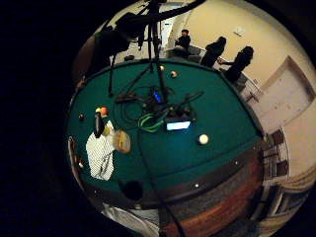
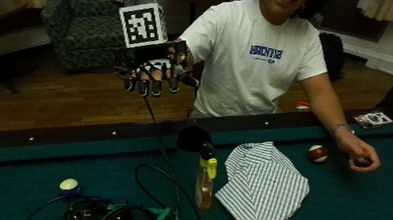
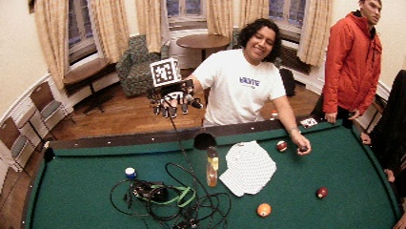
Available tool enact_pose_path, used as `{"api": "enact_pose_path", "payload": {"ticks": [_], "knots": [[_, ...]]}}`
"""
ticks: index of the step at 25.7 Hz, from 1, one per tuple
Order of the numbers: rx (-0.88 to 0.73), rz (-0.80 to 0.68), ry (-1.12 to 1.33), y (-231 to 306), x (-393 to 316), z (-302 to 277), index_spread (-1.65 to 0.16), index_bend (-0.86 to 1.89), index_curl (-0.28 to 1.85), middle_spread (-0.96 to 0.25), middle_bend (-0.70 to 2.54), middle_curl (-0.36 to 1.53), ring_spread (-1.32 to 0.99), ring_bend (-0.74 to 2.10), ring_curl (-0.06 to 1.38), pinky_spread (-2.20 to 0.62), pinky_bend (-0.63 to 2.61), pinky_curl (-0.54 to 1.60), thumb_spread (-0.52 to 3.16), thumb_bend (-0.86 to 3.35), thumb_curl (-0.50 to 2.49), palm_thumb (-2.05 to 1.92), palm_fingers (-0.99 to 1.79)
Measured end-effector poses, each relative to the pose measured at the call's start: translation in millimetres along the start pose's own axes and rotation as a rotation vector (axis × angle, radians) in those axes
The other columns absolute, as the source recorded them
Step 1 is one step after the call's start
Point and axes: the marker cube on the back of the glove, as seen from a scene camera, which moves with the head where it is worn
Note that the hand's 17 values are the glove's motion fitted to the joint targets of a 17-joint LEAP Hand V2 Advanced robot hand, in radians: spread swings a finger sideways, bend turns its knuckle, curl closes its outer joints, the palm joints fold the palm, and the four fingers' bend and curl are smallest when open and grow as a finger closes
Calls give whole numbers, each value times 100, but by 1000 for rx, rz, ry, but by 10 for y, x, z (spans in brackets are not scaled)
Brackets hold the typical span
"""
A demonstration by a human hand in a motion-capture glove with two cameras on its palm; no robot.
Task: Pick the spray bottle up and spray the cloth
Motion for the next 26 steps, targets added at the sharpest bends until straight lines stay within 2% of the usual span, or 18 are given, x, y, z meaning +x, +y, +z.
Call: {"api": "enact_pose_path", "payload": {"ticks": [10, 26], "knots": [[-67, 1, -1, 43, 83, 193, -38, 21, 21, -13, 21, 16, -8, 35, 20, 18, 31, 18, 90, 14, 13, 29, 59], [-179, -148, -105, 482, 308, 902, -43, 16, 27, -15, 19, 24, -12, 33, 25, 20, 29, 25, 112, 6, 20, 33, 60]]}}
